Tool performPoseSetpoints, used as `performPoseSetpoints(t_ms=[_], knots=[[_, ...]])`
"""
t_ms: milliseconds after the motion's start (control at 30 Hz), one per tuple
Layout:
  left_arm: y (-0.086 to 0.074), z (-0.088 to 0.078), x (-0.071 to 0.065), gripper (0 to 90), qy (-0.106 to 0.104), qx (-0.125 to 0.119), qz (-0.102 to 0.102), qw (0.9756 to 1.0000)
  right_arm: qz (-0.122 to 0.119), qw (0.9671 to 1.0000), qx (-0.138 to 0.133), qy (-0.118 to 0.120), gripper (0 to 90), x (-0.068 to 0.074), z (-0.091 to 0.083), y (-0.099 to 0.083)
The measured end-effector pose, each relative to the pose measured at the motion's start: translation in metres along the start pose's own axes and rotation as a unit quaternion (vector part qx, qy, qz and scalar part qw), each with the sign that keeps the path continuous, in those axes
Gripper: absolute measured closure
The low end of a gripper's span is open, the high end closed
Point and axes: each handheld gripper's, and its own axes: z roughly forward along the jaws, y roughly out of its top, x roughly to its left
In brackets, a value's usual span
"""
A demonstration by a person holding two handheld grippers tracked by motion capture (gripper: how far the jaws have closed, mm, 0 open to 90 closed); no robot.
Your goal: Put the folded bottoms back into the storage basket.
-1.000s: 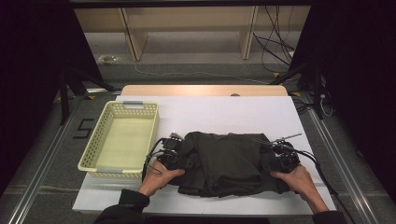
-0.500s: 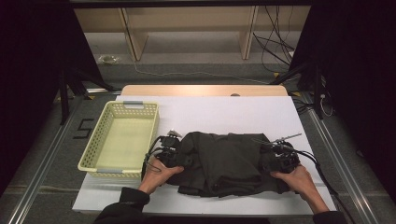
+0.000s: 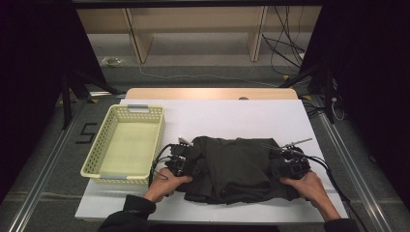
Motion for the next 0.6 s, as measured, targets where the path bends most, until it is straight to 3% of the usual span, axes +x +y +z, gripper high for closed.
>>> performPoseSetpoints(t_ms=[67, 167, 200, 267, 333, 367, 400, 600], knots=[[0.0, 0.002, 0.002, 51.0, -0.016, -0.003, -0.004, 0.9999, 0.0, 1.0, -0.001, 0.002, 28.3, 0.001, 0.0, 0.0], [-0.001, 0.005, -0.002, 63.3, -0.016, -0.003, 0.006, 0.9999, -0.001, 1.0, -0.002, 0.006, 36.2, 0.002, -0.001, 0.001], [-0.001, 0.006, -0.005, 68.4, -0.011, -0.01, 0.013, 0.9998, -0.004, 0.9999, -0.007, 0.012, 46.9, 0.005, 0.0, 0.001], [-0.001, 0.006, -0.005, 74.8, -0.021, -0.014, 0.015, 0.9996, -0.008, 0.9998, -0.009, 0.015, 56.1, 0.008, 0.0, 0.003], [-0.002, 0.006, -0.003, 77.3, -0.031, -0.021, 0.009, 0.9992, -0.01, 0.9998, -0.01, 0.015, 64.3, 0.012, 0.001, 0.004], [-0.002, 0.006, -0.003, 78.0, -0.031, -0.021, 0.009, 0.9992, -0.01, 0.9998, -0.01, 0.015, 64.3, 0.012, 0.001, 0.004], [-0.002, 0.006, -0.003, 78.5, -0.035, -0.024, 0.01, 0.9991, -0.012, 0.9996, -0.014, 0.02, 73.9, 0.013, 0.002, 0.004], [-0.001, 0.001, -0.003, 79.9, -0.052, -0.034, 0.012, 0.998, -0.007, 0.9992, -0.028, 0.029, 82.1, 0.014, -0.001, 0.004]])
